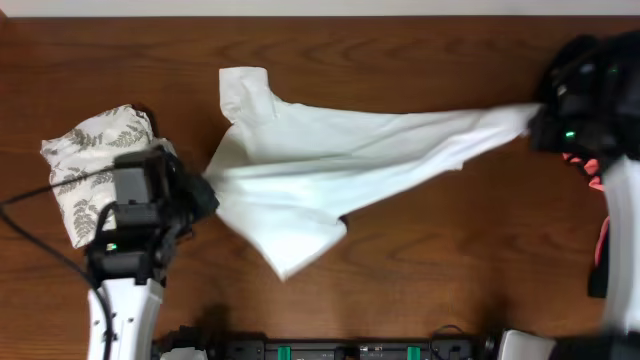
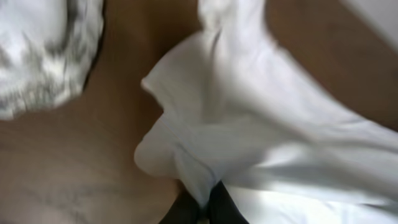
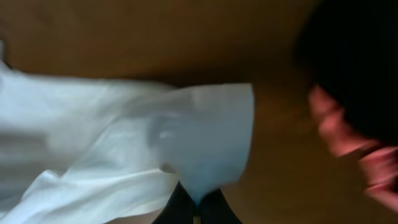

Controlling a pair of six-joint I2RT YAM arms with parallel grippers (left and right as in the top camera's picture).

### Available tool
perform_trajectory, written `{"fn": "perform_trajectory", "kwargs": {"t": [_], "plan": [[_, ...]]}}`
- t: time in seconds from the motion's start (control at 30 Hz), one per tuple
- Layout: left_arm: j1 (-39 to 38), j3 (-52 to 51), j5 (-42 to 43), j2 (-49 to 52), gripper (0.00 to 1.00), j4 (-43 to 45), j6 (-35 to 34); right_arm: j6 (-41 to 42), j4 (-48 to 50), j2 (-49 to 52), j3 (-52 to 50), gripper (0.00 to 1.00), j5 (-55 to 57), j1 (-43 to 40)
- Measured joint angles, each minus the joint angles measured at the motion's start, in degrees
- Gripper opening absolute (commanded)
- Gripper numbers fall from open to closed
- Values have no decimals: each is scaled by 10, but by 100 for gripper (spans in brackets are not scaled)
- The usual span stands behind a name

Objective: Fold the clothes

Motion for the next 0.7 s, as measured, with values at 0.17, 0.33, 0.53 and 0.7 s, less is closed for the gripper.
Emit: {"fn": "perform_trajectory", "kwargs": {"t": [0.17, 0.33, 0.53, 0.7], "plan": [[0, 78, 0, -4, 6, -37, 13, 0, -11, -87, 27, 1, 23, 0], [0, 126, 0, -4, 6, -66, 21, 0, -10, -115, 27, 1, 60, 0], [0, 193, 5, -4, 6, -115, 22, 0, -14, -133, 37, 1, 78, -3], [0, 256, 17, -13, 6, -153, 26, 4, -23, -144, 75, 1, 85, -3]]}}
